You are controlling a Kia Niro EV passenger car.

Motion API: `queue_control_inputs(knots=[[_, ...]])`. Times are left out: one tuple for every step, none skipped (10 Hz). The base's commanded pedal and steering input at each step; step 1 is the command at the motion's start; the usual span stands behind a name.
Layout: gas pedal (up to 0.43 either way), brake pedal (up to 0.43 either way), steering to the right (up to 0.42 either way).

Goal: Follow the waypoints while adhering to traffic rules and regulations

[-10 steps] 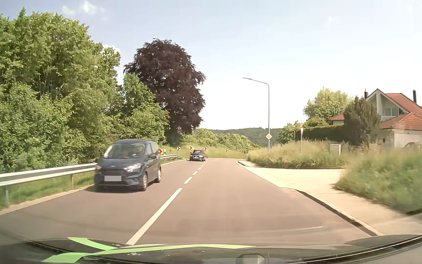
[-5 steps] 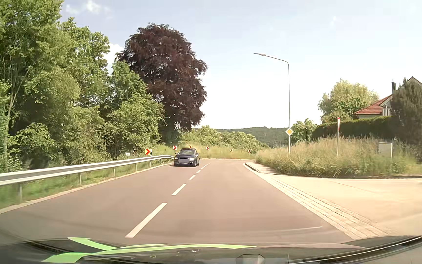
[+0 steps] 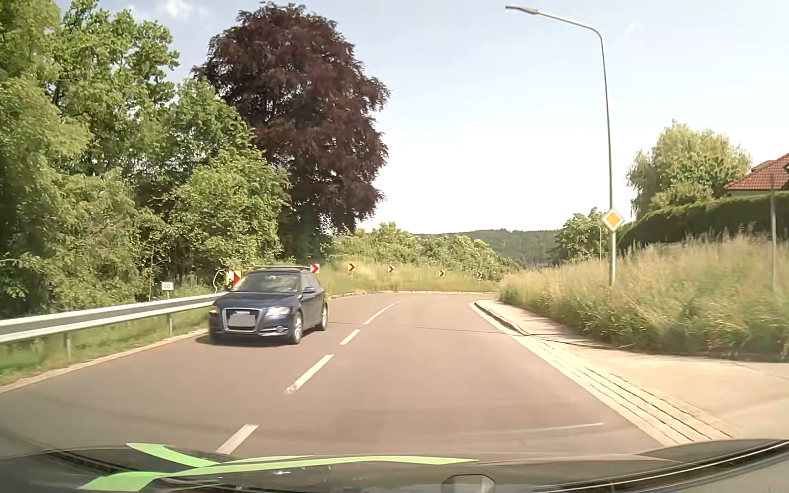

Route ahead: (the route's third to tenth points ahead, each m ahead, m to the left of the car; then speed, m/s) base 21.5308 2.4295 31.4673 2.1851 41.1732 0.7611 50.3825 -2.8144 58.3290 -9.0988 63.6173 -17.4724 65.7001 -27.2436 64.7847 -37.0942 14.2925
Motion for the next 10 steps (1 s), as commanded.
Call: queue_control_inputs(knots=[[0.000, 0.122, -0.008], [0.000, 0.122, -0.004], [0.000, 0.110, -0.003], [0.000, 0.104, -0.003], [0.000, 0.098, -0.003], [0.000, 0.098, -0.003], [0.000, 0.098, -0.001], [0.000, 0.116, 0.002], [0.000, 0.146, 0.005], [0.000, 0.189, 0.005]])
